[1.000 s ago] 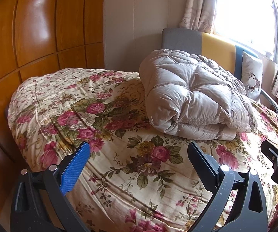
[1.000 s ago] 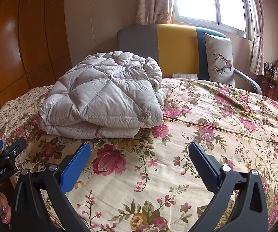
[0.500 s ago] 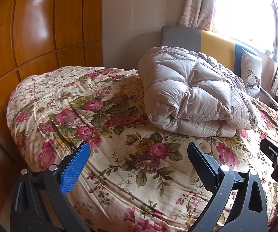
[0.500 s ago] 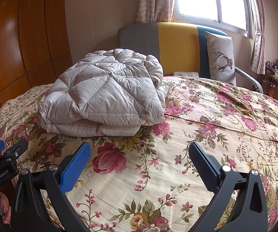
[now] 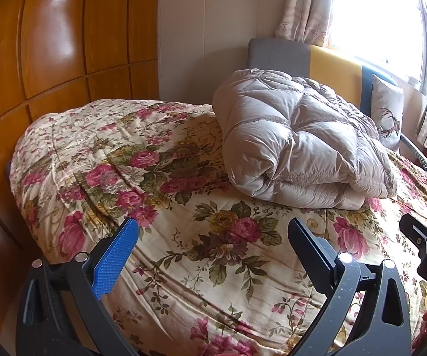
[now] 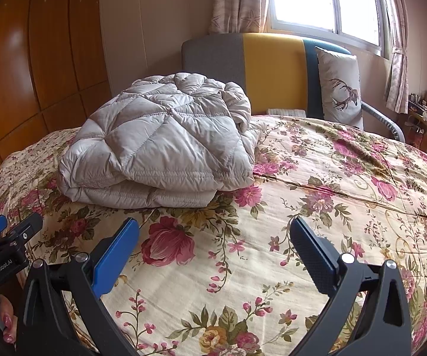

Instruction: Fold large clothes

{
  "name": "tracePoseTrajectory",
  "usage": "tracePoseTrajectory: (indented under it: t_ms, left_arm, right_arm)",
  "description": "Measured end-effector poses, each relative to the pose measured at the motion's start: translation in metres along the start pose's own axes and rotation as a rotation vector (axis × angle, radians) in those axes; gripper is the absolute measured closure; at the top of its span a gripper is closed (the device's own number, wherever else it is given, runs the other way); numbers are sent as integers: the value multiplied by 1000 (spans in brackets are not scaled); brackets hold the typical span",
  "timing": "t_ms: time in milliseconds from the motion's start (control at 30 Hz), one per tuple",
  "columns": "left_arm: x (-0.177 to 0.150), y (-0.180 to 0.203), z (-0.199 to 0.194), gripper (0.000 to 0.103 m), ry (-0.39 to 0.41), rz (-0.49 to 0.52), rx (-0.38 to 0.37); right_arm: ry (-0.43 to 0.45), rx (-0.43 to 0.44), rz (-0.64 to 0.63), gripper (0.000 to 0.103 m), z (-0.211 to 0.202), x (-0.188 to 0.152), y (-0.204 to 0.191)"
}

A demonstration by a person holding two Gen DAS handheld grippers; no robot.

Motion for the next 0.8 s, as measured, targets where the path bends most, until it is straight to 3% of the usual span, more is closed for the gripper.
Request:
tracePoseTrajectory:
  t_ms: [800]
  left_arm:
    - [-1,1,-4,3,6,14,4]
  right_arm:
    - [-18,11,2,2,3,-2,-1]
Point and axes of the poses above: each gripper's, at about its wrist camera, not at the fingertips, and z roughly the way its jaws point, y to its right, x to its top, the point moved 6 cm from there along z, roughly the way its jaws point
